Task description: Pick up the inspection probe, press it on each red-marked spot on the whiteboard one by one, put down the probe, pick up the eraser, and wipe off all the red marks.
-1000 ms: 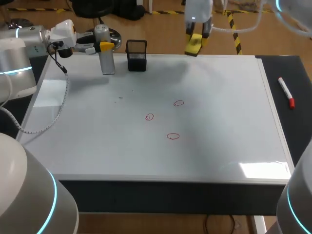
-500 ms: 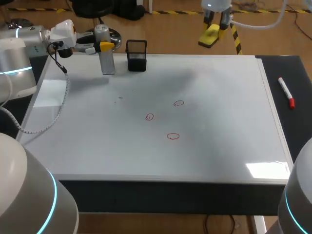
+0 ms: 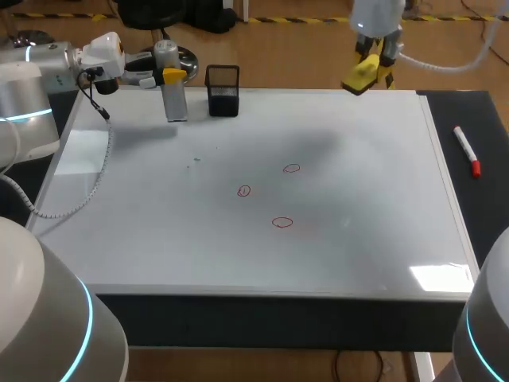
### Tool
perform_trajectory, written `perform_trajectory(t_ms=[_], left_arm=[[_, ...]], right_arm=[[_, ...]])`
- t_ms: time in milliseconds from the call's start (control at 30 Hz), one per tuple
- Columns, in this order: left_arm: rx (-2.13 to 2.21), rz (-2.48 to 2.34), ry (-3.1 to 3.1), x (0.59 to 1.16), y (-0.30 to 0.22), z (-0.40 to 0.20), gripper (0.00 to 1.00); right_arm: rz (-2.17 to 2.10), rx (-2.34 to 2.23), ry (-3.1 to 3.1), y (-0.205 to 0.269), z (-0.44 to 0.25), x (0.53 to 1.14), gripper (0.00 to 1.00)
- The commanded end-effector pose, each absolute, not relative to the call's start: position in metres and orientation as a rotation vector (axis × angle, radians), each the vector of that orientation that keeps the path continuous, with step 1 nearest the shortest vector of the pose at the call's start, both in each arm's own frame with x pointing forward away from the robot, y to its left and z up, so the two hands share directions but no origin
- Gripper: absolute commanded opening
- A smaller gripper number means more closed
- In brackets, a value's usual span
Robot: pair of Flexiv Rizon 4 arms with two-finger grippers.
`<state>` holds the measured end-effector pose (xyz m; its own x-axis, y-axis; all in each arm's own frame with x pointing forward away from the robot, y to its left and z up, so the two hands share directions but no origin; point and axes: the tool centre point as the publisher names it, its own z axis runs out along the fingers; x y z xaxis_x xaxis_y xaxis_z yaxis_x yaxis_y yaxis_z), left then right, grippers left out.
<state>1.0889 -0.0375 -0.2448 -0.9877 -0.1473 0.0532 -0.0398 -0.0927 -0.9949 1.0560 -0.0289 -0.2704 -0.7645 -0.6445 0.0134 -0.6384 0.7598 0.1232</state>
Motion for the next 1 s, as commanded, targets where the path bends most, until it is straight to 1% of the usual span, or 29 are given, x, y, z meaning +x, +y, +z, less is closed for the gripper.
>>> perform_trajectory(t_ms=[33,1000], left_arm=[[-0.213,-2.26,2.065,1.0891,-0.0375,-0.2438,0.0],[-0.213,-2.26,2.065,1.0891,-0.0375,-0.2438,0.0]], right_arm=[[-0.146,1.068,-2.976,-0.0364,-0.272,1.0419,0.0],[-0.15,1.032,-3.025,-0.0336,-0.2698,1.0393,0.0]])
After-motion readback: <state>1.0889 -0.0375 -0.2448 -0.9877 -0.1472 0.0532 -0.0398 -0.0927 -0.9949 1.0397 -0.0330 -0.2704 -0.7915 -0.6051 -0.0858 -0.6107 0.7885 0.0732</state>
